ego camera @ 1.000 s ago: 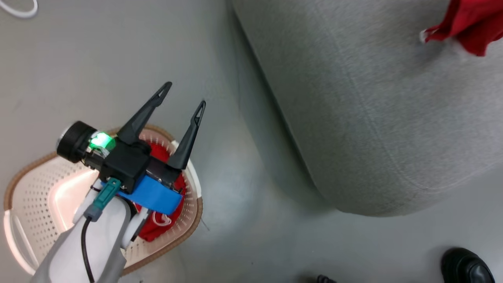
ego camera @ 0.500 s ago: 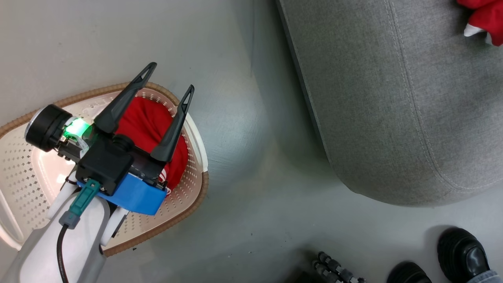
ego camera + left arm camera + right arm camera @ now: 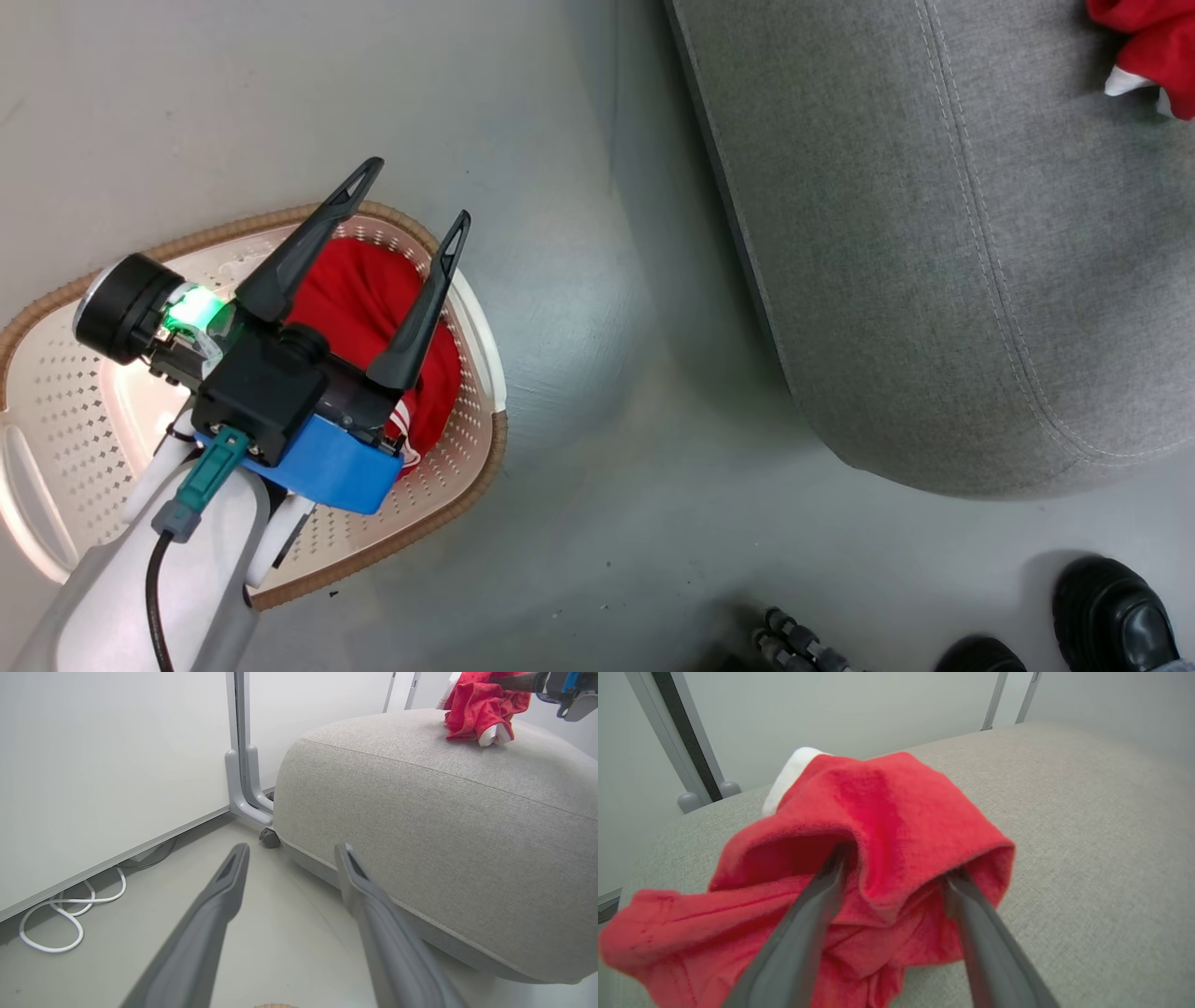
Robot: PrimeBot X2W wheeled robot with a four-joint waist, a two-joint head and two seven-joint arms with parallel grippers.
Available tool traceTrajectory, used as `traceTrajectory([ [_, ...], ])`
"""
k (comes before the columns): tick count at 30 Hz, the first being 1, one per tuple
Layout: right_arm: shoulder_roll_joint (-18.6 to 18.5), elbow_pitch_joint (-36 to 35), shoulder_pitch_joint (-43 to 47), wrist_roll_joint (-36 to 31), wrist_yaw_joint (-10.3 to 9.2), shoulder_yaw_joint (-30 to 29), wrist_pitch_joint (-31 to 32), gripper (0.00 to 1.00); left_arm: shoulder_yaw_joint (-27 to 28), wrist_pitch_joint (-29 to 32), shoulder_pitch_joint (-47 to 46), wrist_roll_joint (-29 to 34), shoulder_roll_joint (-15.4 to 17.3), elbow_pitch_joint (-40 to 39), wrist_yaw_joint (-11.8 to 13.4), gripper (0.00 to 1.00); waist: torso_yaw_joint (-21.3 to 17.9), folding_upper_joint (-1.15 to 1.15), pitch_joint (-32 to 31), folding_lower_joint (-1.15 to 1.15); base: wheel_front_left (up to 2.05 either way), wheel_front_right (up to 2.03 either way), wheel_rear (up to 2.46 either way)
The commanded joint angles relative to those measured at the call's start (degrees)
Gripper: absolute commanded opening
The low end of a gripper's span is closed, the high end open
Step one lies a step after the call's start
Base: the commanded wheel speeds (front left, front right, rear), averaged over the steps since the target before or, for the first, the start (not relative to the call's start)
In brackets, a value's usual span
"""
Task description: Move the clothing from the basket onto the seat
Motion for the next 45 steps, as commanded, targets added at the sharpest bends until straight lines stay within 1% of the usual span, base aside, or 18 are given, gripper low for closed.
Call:
traceTrajectory([
  [1,-0.3,0.3,-0.6,-0.3,0.01,-0.1,-0.2,1.00,-0.2,-0.4,-0.7,-0.1,-0.1,0.3,0.3,1.00,0.1,0.00,-0.1,0.00,0.00,0.00,0.00],
  [7,-0.9,0.0,0.4,-0.8,0.01,-0.1,-0.2,1.00,-0.6,-1.5,-1.4,-0.4,-1.0,1.7,0.5,1.00,1.0,0.00,-0.9,0.00,0.00,0.00,0.00],
  [13,-1.4,0.1,2.6,-1.8,0.01,0.8,-0.2,1.00,-1.6,-3.3,-1.7,-1.0,-3.3,5.0,0.6,1.00,2.6,0.00,-3.8,0.00,0.00,0.00,0.00],
  [17,-1.2,0.7,5.4,-2.1,0.01,2.9,-0.2,1.00,-1.9,-4.4,-0.7,-2.0,-5.9,8.2,0.9,1.00,4.1,0.00,-7.9,0.00,0.00,0.00,0.00],
  [18,-1.2,0.7,5.4,-2.1,0.01,2.9,-0.2,1.00,-1.9,-4.4,-0.7,-2.0,-5.9,8.2,0.9,1.00,4.1,0.00,-7.9,0.00,0.00,0.00,0.00],
  [20,-1.0,0.9,6.8,-1.7,0.01,4.0,0.0,1.00,-1.9,-4.7,0.1,-2.6,-7.2,10.2,1.2,1.00,5.0,0.00,-10.3,0.00,0.00,0.00,0.00],
  [26,-2.9,-1.0,12.6,-0.1,0.01,6.7,0.1,1.00,-0.9,-5.0,2.1,-4.3,-11.7,14.7,0.9,1.00,8.3,0.00,-17.7,0.00,0.00,0.00,0.00],
  [30,-3.7,-3.7,17.3,-0.5,0.01,8.0,0.1,1.00,0.7,-5.1,4.1,-4.9,-14.4,16.7,0.5,1.00,10.7,0.00,-22.7,0.00,0.00,0.00,0.00],
  [34,-3.3,-7.0,22.0,-0.8,0.01,9.3,0.7,1.00,2.9,-5.1,6.9,-5.0,-16.6,18.3,0.2,1.00,12.8,0.00,-27.7,0.00,0.00,0.00,0.00],
  [40,-1.9,-14.4,29.5,-3.3,0.01,13.1,2.4,1.00,6.8,-5.1,11.8,-4.6,-18.3,20.5,-0.2,1.00,15.0,0.00,-34.1,0.00,0.00,0.00,0.00],
  [45,-0.1,-21.6,35.7,-4.2,0.01,15.4,4.1,1.00,10.2,-5.1,15.1,-4.1,-19.0,22.3,-0.5,1.00,16.9,0.00,-38.3,0.00,0.00,0.00,0.00],
])
